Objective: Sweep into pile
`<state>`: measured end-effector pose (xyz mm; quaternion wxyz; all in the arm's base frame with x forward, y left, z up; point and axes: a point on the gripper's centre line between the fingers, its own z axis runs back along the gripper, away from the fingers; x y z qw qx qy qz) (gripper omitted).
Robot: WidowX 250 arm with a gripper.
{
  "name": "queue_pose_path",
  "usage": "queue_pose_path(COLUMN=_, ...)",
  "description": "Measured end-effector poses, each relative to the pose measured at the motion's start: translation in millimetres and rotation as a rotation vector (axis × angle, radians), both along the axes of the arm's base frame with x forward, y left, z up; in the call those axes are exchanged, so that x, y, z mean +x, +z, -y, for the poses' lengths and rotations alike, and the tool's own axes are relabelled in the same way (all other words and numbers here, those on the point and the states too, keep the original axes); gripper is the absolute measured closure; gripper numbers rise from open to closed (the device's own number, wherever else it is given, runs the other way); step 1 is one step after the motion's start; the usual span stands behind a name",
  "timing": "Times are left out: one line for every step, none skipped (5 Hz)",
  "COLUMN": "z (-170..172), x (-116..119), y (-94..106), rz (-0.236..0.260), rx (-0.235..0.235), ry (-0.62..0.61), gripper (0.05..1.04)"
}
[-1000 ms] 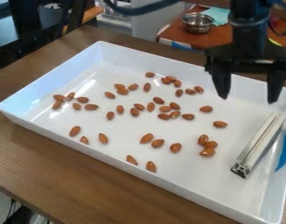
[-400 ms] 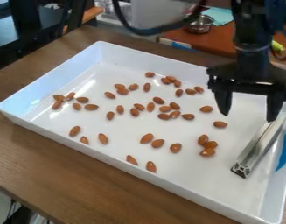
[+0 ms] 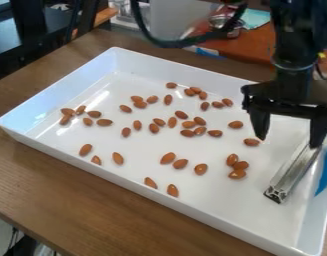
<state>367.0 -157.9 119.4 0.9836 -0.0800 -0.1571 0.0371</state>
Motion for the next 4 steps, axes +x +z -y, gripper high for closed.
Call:
queue_pose_path(z=5.1, x=-2.7, y=-5.0, rz=0.015, rx=0.012, ry=-0.007, gripper=0.093)
queue_pose_path(z=7.1, x=-1.7, y=-15.0, rz=0.009, rx=0.031, ry=-0.004, gripper=0.093)
queue_pose_path(z=6.4, x=-0.3, y=-23.1, rz=-0.003, rx=0.044, ry=0.008, gripper=0.093)
queue_pose_path(z=9.0, x=-3.8, y=-35.9, rz=-0.04, rx=0.059, ry=-0.017, gripper=0.135)
